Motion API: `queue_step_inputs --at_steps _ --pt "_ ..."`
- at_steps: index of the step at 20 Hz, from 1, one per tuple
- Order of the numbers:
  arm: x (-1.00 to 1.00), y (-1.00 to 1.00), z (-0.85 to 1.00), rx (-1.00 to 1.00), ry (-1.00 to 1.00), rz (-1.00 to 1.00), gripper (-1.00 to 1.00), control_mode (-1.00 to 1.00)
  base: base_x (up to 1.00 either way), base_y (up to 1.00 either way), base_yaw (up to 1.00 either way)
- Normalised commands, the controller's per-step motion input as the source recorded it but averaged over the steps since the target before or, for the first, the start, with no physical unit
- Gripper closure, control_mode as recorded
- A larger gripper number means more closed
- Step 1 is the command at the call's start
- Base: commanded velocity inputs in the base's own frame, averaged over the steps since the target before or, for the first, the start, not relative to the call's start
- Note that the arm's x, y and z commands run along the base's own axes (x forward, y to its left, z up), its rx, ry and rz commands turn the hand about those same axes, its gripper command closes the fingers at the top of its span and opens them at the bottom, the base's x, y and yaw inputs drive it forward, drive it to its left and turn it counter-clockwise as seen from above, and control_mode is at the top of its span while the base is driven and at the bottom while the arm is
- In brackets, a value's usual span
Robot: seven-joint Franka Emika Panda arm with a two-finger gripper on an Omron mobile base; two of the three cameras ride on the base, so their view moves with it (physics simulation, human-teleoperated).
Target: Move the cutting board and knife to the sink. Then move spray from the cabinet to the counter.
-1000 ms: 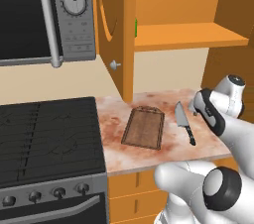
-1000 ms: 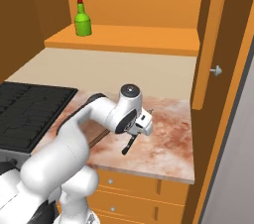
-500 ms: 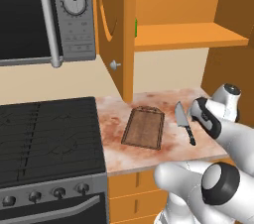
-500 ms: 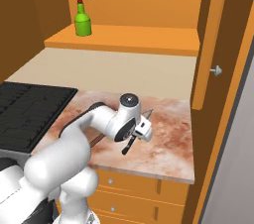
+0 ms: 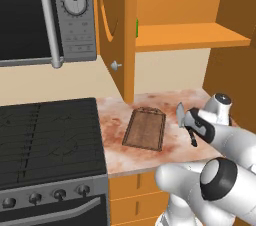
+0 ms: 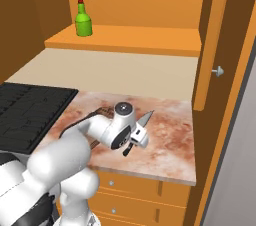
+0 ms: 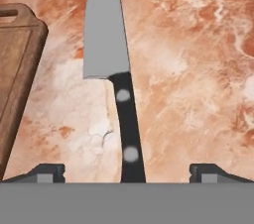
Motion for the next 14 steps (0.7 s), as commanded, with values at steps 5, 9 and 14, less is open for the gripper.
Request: queue_step_inputs --at_steps 5,9,14 --pt "0.10 0.10 -0.44 0.00 0.03 0.01 -1.00 -1.00 0.00 0.00 0.00" --pt "0.08 0.00 -0.34 -0.02 0.03 0.01 -1.00 -1.00 0.00 0.00 0.00" --pt "0.07 0.00 -0.29 -0.04 0.06 0.00 -1.00 -1.00 0.00 0.00 0.00"
